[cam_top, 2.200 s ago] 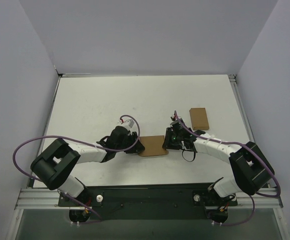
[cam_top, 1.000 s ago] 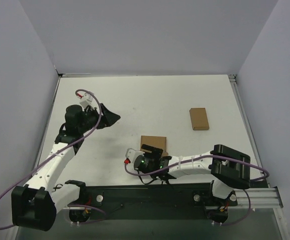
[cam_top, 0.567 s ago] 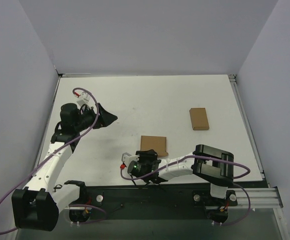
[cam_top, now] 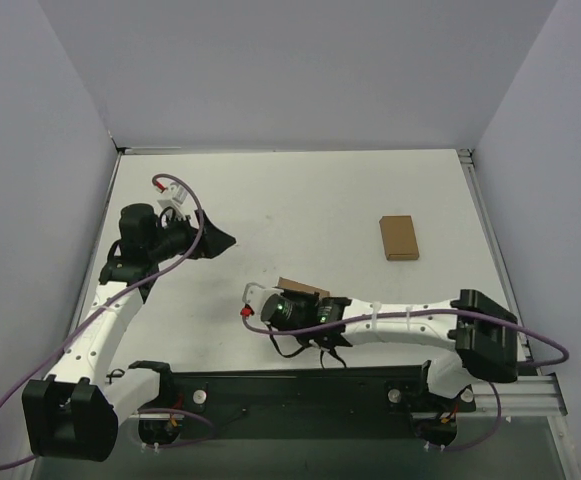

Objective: Fold the paper box

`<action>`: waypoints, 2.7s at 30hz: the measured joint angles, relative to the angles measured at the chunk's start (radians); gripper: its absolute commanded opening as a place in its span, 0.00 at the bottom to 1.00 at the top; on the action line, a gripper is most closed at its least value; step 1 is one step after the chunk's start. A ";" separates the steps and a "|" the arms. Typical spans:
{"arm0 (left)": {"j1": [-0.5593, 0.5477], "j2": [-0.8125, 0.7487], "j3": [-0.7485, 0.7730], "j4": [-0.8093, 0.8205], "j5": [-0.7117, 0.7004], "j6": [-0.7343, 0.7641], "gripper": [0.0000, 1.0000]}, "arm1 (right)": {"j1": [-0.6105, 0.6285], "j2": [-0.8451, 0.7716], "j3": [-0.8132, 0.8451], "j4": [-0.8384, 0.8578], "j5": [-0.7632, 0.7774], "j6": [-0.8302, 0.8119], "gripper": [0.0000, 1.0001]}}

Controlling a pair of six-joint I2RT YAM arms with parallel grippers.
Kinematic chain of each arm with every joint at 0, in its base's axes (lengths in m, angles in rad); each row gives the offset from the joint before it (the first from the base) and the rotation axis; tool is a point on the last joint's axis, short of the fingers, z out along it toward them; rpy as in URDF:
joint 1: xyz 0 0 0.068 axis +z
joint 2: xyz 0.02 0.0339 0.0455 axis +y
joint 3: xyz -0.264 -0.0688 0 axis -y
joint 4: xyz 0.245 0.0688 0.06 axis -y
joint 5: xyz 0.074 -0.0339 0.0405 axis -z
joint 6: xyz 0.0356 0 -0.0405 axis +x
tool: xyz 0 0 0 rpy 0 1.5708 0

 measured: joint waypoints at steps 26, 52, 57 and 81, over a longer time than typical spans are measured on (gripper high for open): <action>-0.395 -0.044 -0.011 0.034 0.462 0.283 0.92 | -0.565 -0.351 0.184 -0.388 -1.429 0.288 0.00; -0.508 -0.007 -0.053 0.096 0.515 0.261 0.28 | -0.572 -0.349 0.200 -0.397 -1.559 0.338 0.60; -0.508 -0.063 -0.072 0.144 0.457 0.250 0.30 | -0.567 -0.356 0.200 -0.390 -1.555 0.346 0.61; -0.488 -0.102 0.029 0.011 0.146 0.378 0.78 | -0.348 -0.325 0.200 -0.438 -1.105 0.272 0.17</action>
